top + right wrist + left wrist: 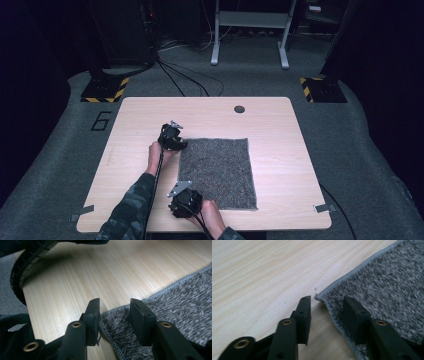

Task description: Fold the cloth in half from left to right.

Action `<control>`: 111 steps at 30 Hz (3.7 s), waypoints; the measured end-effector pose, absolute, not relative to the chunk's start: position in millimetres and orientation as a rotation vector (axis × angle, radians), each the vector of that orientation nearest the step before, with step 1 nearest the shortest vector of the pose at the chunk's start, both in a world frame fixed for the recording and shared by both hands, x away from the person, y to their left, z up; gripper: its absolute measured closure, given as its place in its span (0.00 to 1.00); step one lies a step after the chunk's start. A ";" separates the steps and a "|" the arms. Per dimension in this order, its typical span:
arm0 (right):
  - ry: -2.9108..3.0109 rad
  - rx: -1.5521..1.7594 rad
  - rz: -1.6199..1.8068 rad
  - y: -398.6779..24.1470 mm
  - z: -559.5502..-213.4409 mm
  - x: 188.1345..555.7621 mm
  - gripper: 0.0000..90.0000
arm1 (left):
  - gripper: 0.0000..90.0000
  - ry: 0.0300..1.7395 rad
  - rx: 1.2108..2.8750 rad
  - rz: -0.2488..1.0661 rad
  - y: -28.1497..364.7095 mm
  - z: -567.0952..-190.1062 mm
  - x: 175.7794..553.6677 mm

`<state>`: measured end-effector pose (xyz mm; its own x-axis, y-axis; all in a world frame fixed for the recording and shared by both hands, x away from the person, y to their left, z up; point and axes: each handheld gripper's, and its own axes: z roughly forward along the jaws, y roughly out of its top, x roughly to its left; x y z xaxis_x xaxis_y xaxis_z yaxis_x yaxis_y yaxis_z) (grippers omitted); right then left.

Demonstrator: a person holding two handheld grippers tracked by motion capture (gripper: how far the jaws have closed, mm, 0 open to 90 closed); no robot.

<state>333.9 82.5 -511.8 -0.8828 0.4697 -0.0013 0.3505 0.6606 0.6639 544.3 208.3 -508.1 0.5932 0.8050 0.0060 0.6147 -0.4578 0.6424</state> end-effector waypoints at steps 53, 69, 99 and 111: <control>2.554 0.711 1.334 63.1 -481.5 330.3 0.97 | 0.97 1.089 2.231 0.538 223.3 -482.9 539.5; 2.398 0.754 1.520 37.8 -453.7 323.4 0.97 | 0.97 1.050 2.247 0.571 201.3 -441.9 539.8; 2.275 0.937 1.373 -34.8 -468.4 313.8 0.97 | 0.97 0.937 2.307 0.517 119.2 -447.4 556.7; 2.238 0.949 1.342 -42.6 -468.7 312.1 0.97 | 0.97 0.927 2.331 0.516 108.6 -447.3 562.1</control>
